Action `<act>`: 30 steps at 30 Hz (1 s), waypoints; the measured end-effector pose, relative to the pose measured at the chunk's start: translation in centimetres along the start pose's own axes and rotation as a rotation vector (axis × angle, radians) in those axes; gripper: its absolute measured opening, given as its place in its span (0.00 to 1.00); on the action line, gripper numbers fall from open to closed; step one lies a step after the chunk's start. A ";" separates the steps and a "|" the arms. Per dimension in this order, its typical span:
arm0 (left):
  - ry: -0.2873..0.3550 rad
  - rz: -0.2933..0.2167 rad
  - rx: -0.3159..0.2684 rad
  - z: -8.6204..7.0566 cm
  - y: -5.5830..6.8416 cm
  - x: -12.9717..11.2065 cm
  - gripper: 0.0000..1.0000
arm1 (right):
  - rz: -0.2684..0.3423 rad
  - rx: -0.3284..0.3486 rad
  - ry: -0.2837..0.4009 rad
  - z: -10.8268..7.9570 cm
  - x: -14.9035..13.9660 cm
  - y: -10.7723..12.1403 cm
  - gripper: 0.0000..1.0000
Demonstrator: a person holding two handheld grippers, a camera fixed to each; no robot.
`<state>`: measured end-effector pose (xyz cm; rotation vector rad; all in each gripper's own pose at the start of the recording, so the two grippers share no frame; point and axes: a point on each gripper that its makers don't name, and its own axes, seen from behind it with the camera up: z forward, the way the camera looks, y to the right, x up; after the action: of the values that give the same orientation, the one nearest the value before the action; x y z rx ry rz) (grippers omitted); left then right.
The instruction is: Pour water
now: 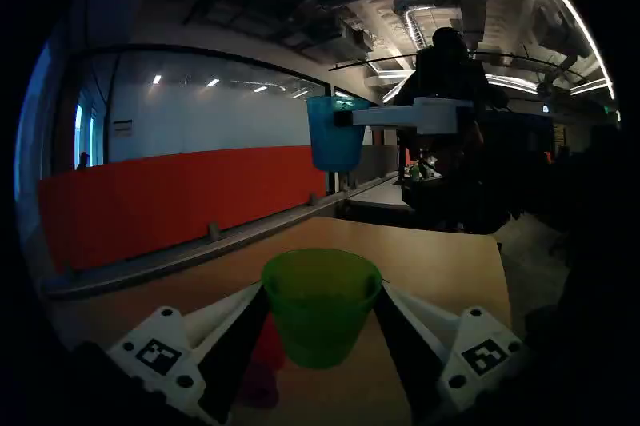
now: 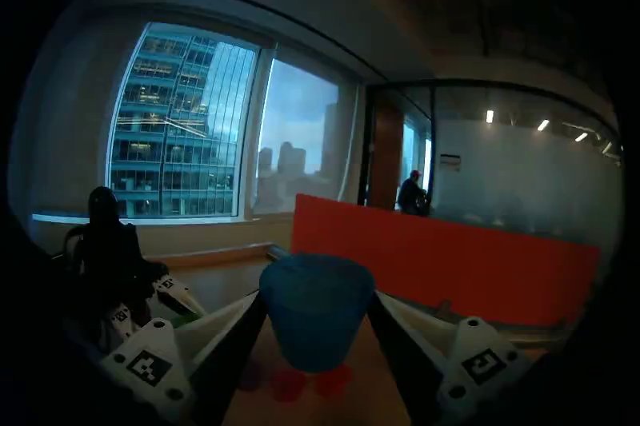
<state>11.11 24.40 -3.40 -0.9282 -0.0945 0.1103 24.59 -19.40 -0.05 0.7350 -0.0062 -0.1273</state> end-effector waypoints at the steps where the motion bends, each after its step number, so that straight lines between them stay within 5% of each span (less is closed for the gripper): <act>1: 0.000 0.000 0.000 0.0 0.1 0.0 0.85 | 0.002 -0.003 -0.001 -0.1 0.0 0.1 0.89; 30: -0.111 0.030 -0.041 0.2 1.2 -2.7 0.86 | 0.016 -0.001 -0.086 -2.1 -4.6 1.2 0.90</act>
<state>8.39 24.91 -4.33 -0.9647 -0.1860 0.1881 20.26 -16.62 -0.64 0.7278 -0.0935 -0.1437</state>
